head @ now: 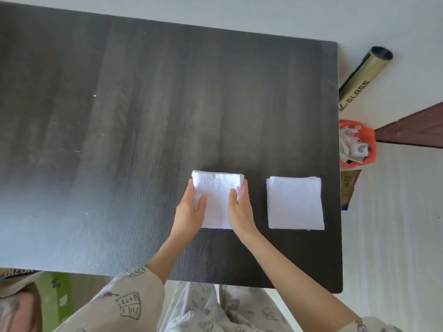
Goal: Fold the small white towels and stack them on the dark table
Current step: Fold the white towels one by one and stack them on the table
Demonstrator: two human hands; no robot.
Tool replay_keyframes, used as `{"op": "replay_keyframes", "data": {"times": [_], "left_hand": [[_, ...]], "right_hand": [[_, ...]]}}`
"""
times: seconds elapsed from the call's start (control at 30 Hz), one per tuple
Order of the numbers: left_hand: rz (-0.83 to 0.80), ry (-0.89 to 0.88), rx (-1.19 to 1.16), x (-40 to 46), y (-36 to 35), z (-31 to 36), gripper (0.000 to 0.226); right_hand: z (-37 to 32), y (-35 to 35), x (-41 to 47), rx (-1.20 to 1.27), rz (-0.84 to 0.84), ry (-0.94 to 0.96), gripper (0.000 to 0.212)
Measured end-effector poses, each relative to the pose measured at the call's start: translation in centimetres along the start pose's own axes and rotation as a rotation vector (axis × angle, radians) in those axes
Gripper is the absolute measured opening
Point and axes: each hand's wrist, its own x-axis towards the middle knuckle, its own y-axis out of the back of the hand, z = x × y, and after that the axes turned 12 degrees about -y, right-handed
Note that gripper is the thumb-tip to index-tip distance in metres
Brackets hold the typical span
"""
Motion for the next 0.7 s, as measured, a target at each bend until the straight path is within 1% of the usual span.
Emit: {"op": "replay_keyframes", "data": {"times": [0.07,0.1,0.17,0.2,0.3,0.33,0.4,0.43,0.5,0.53,0.6,0.7], "left_hand": [[0.023,0.01,-0.023,-0.1,0.2,0.3,0.049],[0.041,0.007,-0.026,0.0,0.3,0.4,0.043],[0.09,-0.01,0.017,0.3,0.4,0.3,0.024],[0.117,-0.015,0.037,0.5,0.6,0.2,0.02],[0.155,-0.012,0.097,1.0,1.2,0.4,0.027],[0.151,-0.012,0.107,0.9,1.4,0.7,0.03],[0.135,-0.035,0.117,0.5,1.7,1.1,0.037],[0.122,-0.067,0.127,0.1,1.8,1.3,0.041],[0.103,-0.201,0.203,-1.0,1.8,1.3,0.046],[0.098,-0.27,0.248,-1.6,1.7,1.3,0.047],[0.088,-0.349,0.296,-2.5,1.9,1.4,0.047],[0.067,-0.448,0.31,-3.5,2.2,2.9,0.046]], "right_hand": [[-0.3,0.0,-0.1,0.01,-0.017,-0.017,0.055],[-0.4,0.1,0.0,0.009,-0.026,-0.016,0.055],[-0.4,0.2,0.1,-0.013,-0.045,-0.023,0.056],[-0.4,0.2,0.3,-0.028,-0.05,-0.022,0.057],[0.0,0.1,0.7,-0.062,0.006,0.037,0.059],[0.1,0.2,0.7,-0.089,0.06,0.089,0.059],[0.5,0.6,0.4,-0.228,0.206,0.248,0.059],[0.9,0.9,0.3,-0.313,0.264,0.334,0.058],[1.7,1.5,-0.2,-0.438,0.307,0.439,0.056],[2.2,1.9,-0.5,-0.475,0.309,0.446,0.055],[3.3,2.9,-1.3,-0.495,0.31,0.403,0.055],[4.4,5.0,-3.1,-0.383,0.354,0.357,0.052]]}}
